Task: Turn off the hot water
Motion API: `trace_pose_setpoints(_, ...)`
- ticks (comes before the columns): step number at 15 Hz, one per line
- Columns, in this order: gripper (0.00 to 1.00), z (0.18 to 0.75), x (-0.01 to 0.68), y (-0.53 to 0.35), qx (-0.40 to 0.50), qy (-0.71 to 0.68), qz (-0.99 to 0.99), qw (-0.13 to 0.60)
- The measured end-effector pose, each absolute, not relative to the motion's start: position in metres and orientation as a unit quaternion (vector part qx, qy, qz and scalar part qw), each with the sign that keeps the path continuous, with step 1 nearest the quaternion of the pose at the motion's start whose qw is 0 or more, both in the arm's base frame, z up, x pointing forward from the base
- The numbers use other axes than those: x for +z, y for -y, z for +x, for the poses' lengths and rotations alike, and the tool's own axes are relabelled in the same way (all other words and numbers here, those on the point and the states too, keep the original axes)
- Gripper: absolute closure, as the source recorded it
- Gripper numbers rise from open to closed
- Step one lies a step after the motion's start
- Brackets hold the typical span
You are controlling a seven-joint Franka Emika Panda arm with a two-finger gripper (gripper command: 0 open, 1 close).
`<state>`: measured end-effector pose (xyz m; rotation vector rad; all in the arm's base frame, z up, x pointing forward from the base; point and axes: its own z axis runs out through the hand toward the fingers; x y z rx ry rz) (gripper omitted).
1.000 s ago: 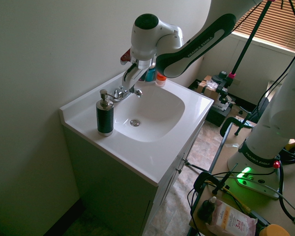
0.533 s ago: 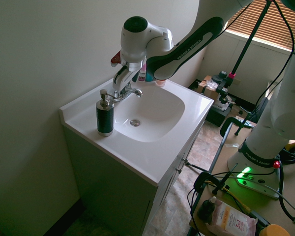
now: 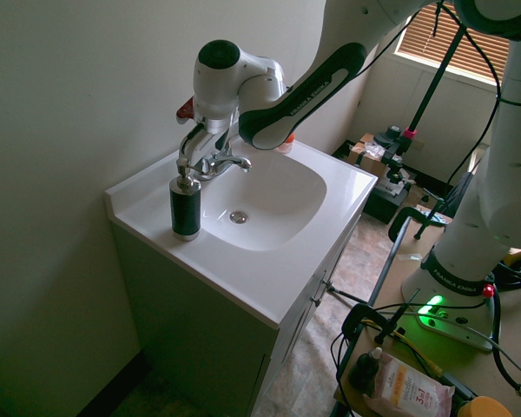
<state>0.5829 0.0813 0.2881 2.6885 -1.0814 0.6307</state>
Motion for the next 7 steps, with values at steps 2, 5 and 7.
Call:
trace_pose_setpoints(2, 0.00, 0.554, 0.289, -0.067, 0.199, 0.373, 0.902, 0.087)
trace_pose_setpoints(5, 0.00, 0.497, 0.302, -0.043, 0.150, 0.385, 0.908, 0.071)
trace_pose_setpoints(7, 0.00, 0.454, 0.306, -0.035, 0.106, 0.386, 0.915, 0.048)
